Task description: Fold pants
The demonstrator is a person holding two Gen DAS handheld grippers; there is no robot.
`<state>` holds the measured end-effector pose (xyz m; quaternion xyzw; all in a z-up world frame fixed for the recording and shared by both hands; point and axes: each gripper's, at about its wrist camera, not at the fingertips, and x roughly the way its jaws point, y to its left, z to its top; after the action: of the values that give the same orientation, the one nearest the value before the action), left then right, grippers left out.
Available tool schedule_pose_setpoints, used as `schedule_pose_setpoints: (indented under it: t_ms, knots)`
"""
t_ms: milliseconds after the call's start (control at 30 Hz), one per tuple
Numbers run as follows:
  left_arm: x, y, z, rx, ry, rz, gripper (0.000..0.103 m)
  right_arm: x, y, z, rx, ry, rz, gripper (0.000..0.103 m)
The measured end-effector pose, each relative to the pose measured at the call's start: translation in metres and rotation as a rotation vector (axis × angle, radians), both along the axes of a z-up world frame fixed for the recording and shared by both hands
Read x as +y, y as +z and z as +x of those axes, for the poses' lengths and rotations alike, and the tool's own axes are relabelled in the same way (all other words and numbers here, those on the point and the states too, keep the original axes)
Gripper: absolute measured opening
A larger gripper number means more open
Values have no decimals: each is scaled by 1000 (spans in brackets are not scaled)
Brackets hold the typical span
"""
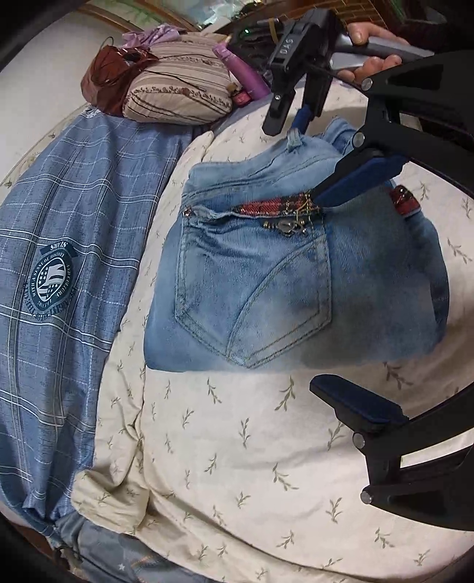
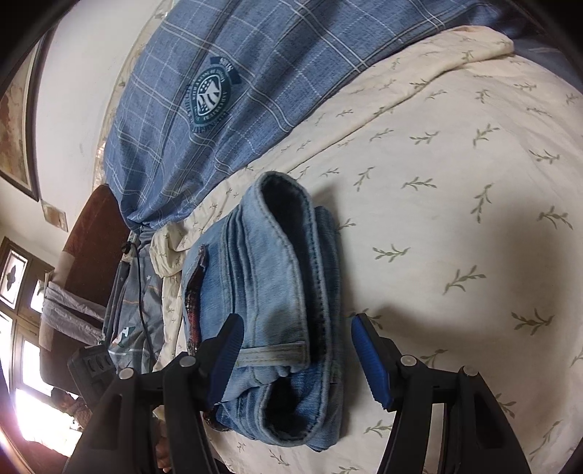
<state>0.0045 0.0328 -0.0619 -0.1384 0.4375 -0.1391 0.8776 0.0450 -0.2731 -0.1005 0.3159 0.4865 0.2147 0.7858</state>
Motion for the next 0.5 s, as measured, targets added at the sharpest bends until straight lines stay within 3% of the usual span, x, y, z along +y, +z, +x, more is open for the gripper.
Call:
schedule_pose_setpoints:
  t_ms: [267,500]
  knots:
    - [15,-8,7,62,-9,-150,93,-6,-7,-2,32,16,41,66]
    - [35,-21,17,148,48,-269,93,-1,-8,-2,42,36,50,67]
